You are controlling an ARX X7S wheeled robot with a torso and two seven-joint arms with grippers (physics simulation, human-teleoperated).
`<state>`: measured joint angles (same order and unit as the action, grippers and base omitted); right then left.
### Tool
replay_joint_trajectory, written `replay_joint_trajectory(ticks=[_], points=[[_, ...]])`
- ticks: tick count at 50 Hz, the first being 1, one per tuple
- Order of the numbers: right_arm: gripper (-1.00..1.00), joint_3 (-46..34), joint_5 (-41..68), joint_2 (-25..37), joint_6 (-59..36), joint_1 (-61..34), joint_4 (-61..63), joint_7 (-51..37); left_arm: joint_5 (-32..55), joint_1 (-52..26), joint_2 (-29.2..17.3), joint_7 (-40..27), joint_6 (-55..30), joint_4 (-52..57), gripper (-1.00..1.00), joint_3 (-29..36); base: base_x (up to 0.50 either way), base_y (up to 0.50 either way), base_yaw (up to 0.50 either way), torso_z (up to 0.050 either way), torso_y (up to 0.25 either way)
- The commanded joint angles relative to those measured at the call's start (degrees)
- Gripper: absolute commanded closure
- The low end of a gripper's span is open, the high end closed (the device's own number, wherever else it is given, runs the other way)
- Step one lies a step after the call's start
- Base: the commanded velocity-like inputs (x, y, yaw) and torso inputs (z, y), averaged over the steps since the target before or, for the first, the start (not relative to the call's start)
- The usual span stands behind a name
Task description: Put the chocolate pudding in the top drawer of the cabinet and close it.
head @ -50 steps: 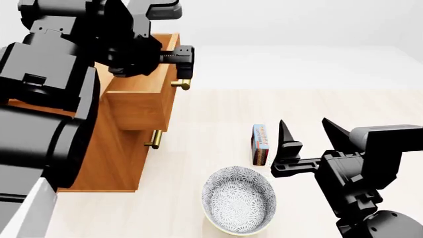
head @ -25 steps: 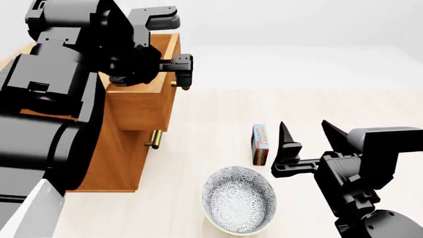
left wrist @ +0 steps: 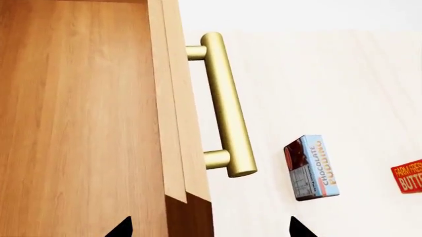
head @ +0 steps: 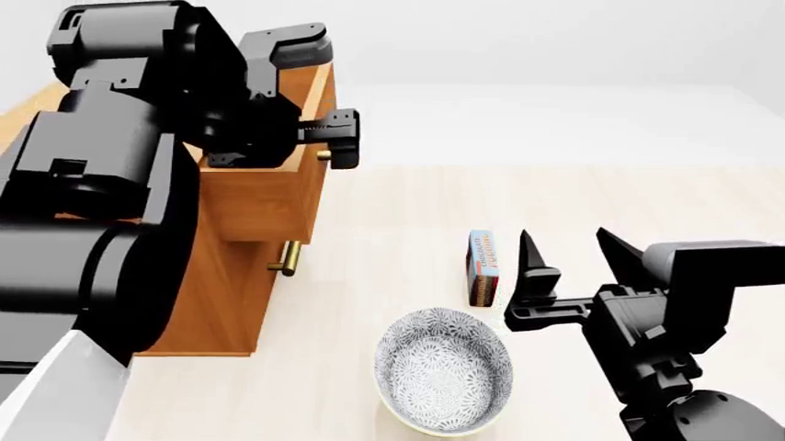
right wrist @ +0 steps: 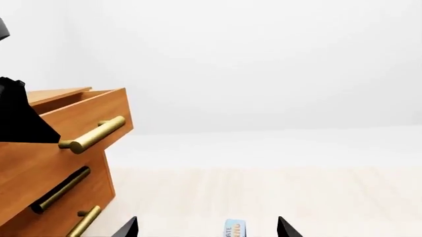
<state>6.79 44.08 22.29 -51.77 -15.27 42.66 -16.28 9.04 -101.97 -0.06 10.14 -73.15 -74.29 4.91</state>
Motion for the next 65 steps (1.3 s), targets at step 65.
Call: replay_joint_trajectory(ticks=[65], points=[[-1.0,3.5,0.5,1.6,6.0,4.3,-3.8,1.8,111.1,-6.2,0.1,-8.0,17.9,4.2,-1.0,91.6,0.0,0.0,0.0,0.0,0.0]])
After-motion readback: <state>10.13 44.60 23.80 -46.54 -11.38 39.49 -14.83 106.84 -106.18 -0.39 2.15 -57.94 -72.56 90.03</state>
